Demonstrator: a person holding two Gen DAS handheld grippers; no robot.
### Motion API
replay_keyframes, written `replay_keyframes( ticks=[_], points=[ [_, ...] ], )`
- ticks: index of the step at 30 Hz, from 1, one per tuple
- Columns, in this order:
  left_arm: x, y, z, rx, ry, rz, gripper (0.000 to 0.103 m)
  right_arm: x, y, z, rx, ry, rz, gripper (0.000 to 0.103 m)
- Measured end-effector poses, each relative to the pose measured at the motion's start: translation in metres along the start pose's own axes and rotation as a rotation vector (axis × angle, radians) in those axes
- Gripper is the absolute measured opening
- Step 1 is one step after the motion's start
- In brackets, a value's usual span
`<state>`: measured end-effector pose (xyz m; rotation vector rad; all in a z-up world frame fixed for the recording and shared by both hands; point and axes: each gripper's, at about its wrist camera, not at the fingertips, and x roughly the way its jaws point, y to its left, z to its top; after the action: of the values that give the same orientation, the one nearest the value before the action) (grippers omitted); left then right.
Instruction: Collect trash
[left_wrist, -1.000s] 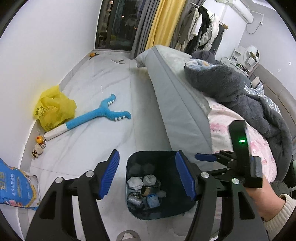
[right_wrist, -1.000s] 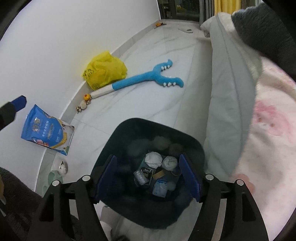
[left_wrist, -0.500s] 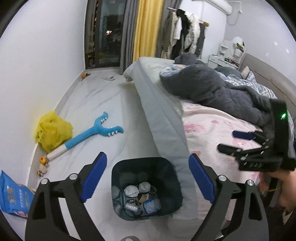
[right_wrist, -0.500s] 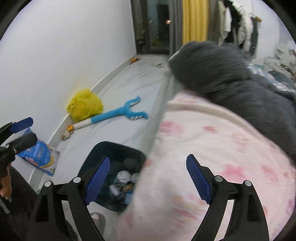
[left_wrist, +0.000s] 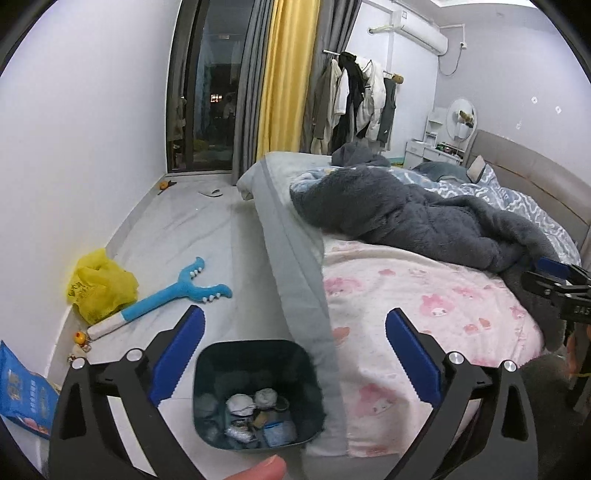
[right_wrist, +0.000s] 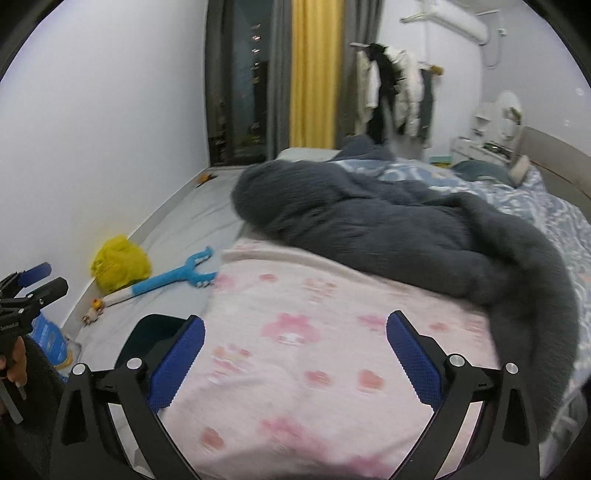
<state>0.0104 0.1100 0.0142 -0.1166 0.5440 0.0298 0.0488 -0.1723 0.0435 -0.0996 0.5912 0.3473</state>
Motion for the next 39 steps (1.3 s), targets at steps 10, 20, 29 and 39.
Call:
replay_keyframes(
  ticks=[10, 20, 29, 39],
  points=[
    [0.000, -0.038, -0.015, 0.037, -0.005, 0.017, 0.100, -0.053, -0.047, -0.034, 0.038, -0.030, -0.051, 0.100],
    [-0.005, -0.053, -0.027, 0.066, -0.009, 0.011, 0.100, -0.056, -0.049, -0.047, 0.028, -0.058, 0.048, 0.100],
    [-0.005, -0.046, -0.027, 0.034, -0.015, 0.017, 0.100, -0.054, -0.043, -0.048, 0.012, -0.051, 0.065, 0.100],
    [-0.006, -0.050, -0.030, 0.054, -0.015, 0.010, 0.100, -0.056, -0.046, -0.048, 0.048, -0.060, 0.084, 0.100]
  ],
)
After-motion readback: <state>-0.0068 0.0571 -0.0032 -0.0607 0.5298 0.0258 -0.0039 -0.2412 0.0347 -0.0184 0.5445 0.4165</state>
